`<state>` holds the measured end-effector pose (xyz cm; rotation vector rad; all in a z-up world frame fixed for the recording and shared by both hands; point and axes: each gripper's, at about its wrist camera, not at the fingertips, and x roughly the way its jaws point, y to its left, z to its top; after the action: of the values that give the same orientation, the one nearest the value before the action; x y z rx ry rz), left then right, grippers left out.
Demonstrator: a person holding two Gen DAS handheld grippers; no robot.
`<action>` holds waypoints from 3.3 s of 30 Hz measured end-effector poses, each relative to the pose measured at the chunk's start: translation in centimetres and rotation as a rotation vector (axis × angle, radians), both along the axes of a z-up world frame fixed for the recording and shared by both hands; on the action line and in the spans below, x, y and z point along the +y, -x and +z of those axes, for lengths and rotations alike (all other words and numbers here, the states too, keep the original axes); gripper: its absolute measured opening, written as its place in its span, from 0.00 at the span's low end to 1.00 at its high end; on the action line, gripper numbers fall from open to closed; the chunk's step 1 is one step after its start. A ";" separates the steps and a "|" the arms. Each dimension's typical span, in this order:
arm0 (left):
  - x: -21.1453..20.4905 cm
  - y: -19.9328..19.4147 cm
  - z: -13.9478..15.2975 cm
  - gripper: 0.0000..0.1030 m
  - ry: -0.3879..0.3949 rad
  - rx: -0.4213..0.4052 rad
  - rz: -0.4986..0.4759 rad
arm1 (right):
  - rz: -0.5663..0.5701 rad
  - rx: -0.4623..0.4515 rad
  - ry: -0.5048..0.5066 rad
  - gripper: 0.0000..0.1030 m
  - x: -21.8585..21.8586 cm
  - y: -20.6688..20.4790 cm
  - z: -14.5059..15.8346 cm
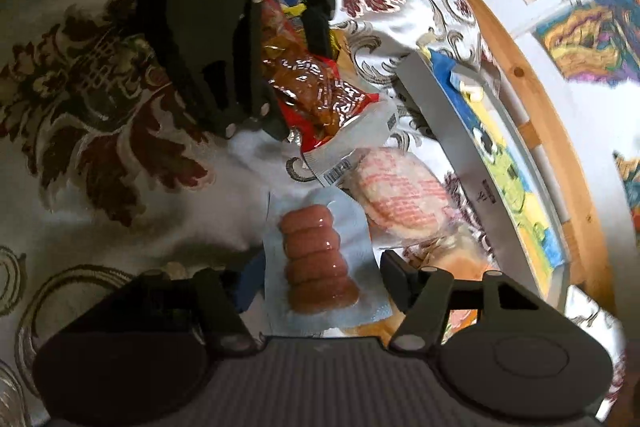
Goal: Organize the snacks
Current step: 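Close the left gripper on the red snack bag while the right gripper grasps the sausage pack, then carry the red bag and sausage pack over the metal tray and lower them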
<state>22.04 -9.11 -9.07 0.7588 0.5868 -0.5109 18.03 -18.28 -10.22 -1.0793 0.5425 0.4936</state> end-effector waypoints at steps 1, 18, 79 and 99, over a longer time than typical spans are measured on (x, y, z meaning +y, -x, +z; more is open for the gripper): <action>0.0 0.0 0.1 0.60 0.001 -0.003 0.003 | 0.010 -0.015 0.016 0.65 0.1 0.2 -0.1; 0.1 1.2 1.9 0.60 0.084 -0.145 0.034 | 0.080 -0.298 0.191 0.65 0.3 2.1 -0.9; -2.3 -20.9 8.4 0.90 0.601 0.043 0.543 | -0.471 -0.390 -0.433 0.95 -6.1 -16.6 6.8; 2.2 -9.1 15.5 0.99 0.705 -0.132 0.582 | -0.468 -0.499 -0.716 1.00 -7.2 -6.4 14.2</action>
<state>31.14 -6.96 6.43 -0.0625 0.4322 -0.0995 24.44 -25.46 4.01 -0.3365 0.1328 -0.0199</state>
